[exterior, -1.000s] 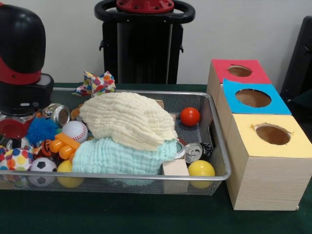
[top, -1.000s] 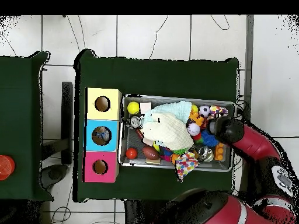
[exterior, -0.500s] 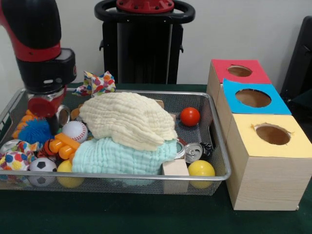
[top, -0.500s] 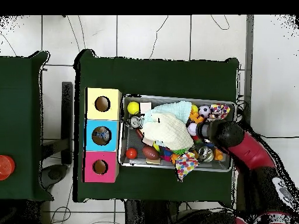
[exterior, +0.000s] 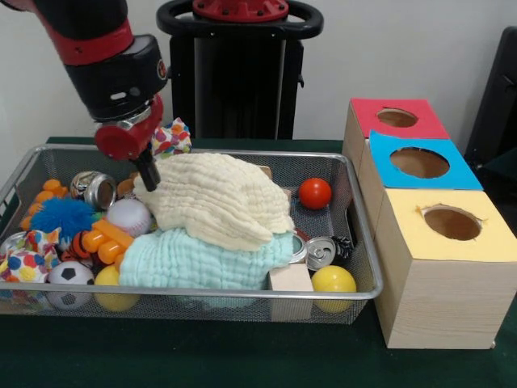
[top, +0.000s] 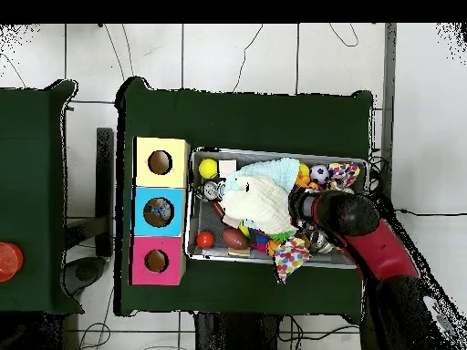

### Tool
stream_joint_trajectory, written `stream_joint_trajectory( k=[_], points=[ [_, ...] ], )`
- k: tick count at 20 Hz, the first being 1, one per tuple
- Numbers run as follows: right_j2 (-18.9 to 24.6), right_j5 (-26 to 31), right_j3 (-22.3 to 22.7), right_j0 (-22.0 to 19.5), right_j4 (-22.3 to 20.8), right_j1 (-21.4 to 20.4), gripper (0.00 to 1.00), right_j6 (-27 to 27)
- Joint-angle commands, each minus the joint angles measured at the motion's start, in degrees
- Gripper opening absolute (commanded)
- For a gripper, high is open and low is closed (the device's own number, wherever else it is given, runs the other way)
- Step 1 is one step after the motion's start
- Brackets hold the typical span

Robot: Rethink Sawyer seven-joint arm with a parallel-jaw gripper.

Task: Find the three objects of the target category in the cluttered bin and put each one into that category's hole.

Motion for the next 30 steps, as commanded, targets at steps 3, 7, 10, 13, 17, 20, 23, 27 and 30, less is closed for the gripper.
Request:
stream_joint_trajectory(
  k=[3,7,10,13,17,20,23,27,30],
  points=[
    [-5.3,-14.63,-2.21,5.73,-11.1,7.23,0.0,0.81],
    [-9.9,-17.15,-9.71,5.27,-18.34,10.75,0.0,-2.91],
    [-11.94,-16.0,-12.03,5.71,-20.53,11.34,0.0,-2.36],
    [-10.92,-13.47,-14.05,3.35,-21.78,11.93,0.0,-3.86],
    [-9.57,-9.42,-14.35,1.97,-22.67,10.21,0.0,-4.56],
    [-9.75,-7.34,-15.86,1.83,-23.52,10.0,0.0,-4.88],
    [-9.4,-7.64,-17.38,1.6,-23.82,11.45,0.0,-4.45],
    [-9.13,-5.34,-19.58,1.08,-24.0,12.88,0.0,-4.56],
    [-8.68,-4.29,-19.9,0.48,-23.84,13.44,0.0,-4.61]
  ],
)
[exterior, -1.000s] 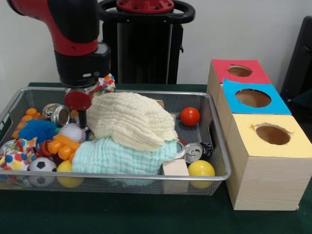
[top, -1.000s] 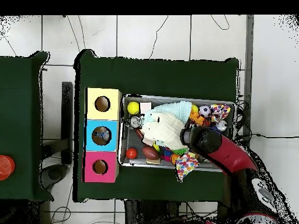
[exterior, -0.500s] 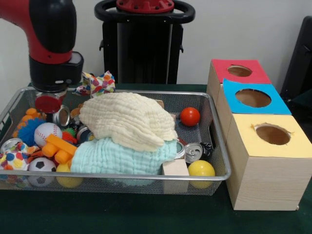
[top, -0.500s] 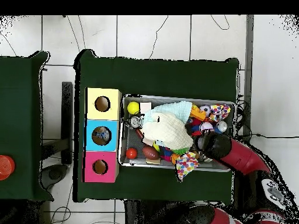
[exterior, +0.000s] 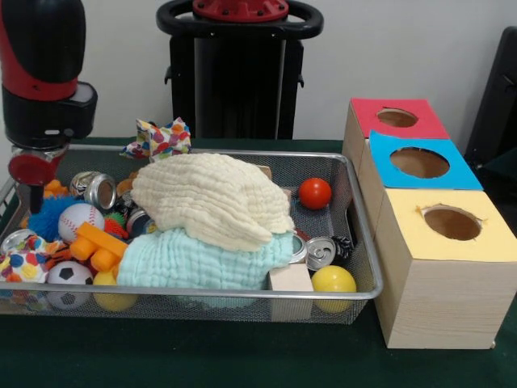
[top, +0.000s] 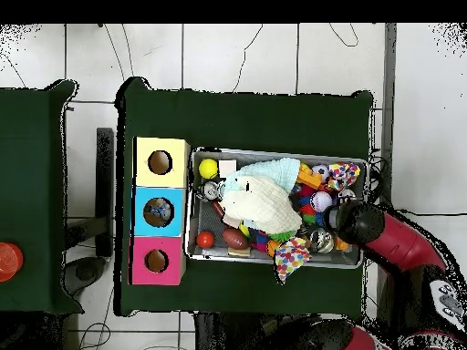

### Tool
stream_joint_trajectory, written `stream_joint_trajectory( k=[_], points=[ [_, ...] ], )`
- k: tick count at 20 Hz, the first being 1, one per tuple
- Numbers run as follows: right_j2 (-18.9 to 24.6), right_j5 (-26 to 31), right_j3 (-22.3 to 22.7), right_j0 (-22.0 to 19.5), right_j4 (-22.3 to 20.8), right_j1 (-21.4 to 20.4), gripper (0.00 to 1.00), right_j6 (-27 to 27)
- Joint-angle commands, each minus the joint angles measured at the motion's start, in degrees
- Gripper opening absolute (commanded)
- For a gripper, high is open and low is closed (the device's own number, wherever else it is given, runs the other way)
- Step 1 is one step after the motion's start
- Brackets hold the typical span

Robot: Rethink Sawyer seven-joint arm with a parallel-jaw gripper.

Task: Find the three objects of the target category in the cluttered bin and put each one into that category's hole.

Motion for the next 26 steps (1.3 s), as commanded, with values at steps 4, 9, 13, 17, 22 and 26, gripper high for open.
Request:
stream_joint_trajectory(
  k=[4,9,13,17,22,26],
  points=[
    [2.54,7.4,-7.69,-0.88,-1.51,5.59,0.0,-2.74],
    [2.62,15.13,-11.19,0.22,0.07,3.32,0.0,-2.76],
    [3.32,20.34,-10.61,0.88,1.43,-1.05,0.0,-2.15],
    [4.49,15.33,-11.03,0.22,0.8,-0.12,0.0,-1.51],
    [5.28,12.23,-12.74,-0.42,-0.25,-0.13,0.0,-2.52],
    [5.62,6.71,-13.08,-0.78,-1.13,0.91,0.0,-1.91]
  ],
)
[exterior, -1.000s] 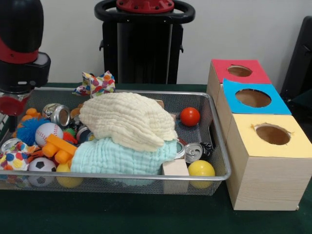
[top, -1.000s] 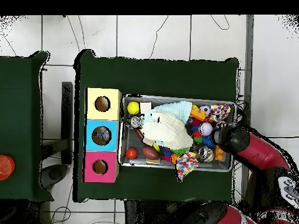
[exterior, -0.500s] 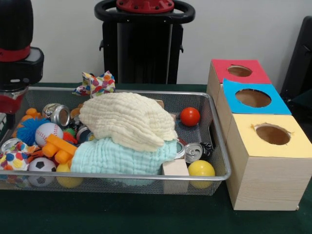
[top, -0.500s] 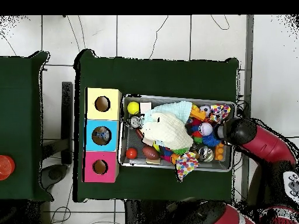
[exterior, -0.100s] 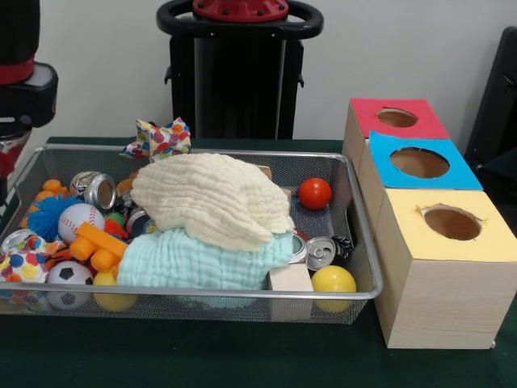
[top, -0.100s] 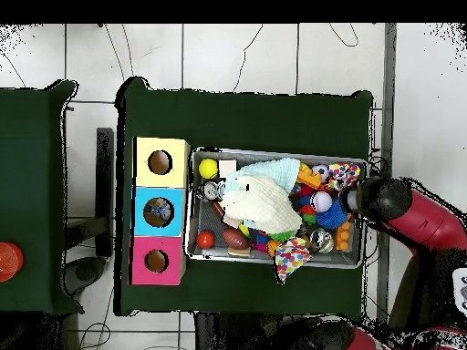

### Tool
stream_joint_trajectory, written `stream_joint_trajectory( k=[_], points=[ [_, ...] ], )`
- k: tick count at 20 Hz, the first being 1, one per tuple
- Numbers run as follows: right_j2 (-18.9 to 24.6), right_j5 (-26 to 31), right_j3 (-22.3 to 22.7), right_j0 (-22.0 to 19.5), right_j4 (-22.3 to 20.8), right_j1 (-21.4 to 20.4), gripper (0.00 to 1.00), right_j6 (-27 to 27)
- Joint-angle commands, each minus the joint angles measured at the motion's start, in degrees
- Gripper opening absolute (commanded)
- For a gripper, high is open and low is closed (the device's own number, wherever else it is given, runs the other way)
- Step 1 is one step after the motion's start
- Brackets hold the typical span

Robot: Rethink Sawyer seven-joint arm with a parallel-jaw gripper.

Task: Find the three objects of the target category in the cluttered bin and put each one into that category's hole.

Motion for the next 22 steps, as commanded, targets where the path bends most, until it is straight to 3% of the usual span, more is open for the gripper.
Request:
stream_joint_trajectory(
  k=[1,9,12,17,18,22],
  points=[
    [6.01,-6.97,-2.23,-0.89,-1.25,1.81,0.0,-1.67],
    [6.93,-19.15,-1.94,-0.89,-0.37,8.53,0.0,3.01],
    [5.88,-19.57,-4.16,-0.05,1.23,11.89,0.0,4.32],
    [6.25,-14.43,-5.18,-0.41,3.32,12.62,0.0,2.76],
    [6.19,-12.86,-5.45,-0.38,3.87,12.62,1.0,2.36],
    [6.88,-12.06,-5.24,-0.66,3.67,12.29,1.0,1.02]
  ],
)
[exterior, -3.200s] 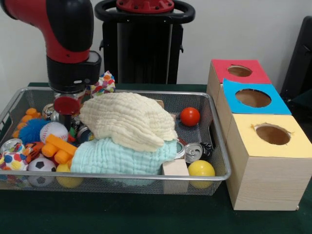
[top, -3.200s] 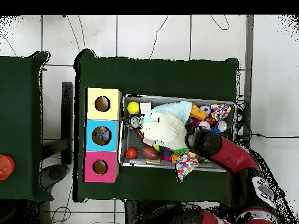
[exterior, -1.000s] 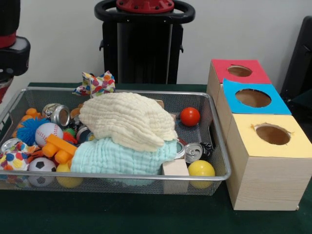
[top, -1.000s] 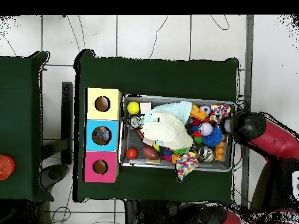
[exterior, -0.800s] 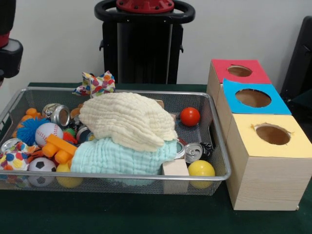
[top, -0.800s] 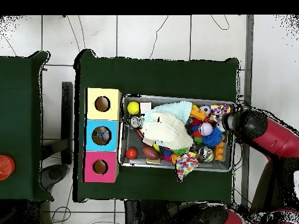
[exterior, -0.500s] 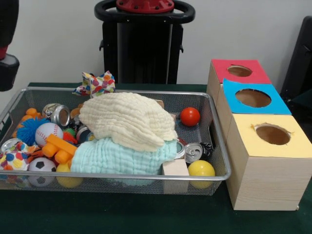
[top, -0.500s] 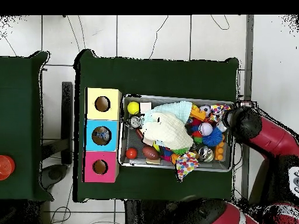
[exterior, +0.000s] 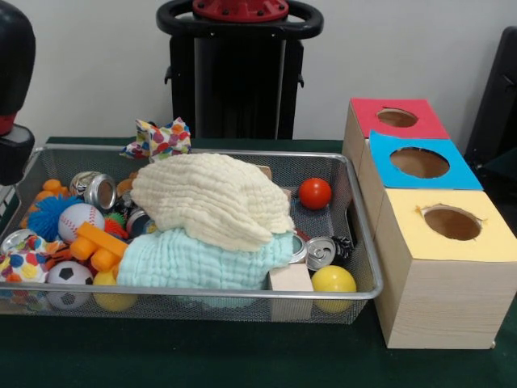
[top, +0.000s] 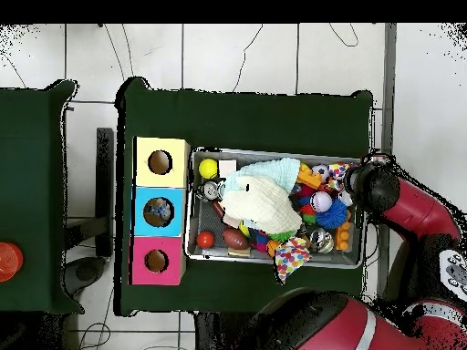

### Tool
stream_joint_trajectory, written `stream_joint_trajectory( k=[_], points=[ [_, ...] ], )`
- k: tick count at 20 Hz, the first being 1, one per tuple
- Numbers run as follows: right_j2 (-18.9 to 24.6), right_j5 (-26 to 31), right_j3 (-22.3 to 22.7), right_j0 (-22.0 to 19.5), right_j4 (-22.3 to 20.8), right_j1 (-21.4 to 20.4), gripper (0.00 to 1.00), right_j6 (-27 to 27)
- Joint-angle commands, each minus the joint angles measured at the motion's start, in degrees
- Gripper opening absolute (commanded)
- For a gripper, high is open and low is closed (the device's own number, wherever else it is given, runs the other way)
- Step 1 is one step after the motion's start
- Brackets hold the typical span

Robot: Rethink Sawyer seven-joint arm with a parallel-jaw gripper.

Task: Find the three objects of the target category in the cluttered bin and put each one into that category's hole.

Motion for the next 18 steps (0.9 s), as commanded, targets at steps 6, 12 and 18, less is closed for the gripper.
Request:
stream_joint_trajectory(
  k=[6,12,18],
  points=[
    [6.06,9.53,1.78,0.09,2.93,4.14,1.0,1.34],
    [3.41,17.28,5.98,2.11,4.23,-0.48,1.0,2.95],
    [-0.8,9.37,11.14,5.83,-5.05,-5.4,1.0,-4.11]
  ],
)
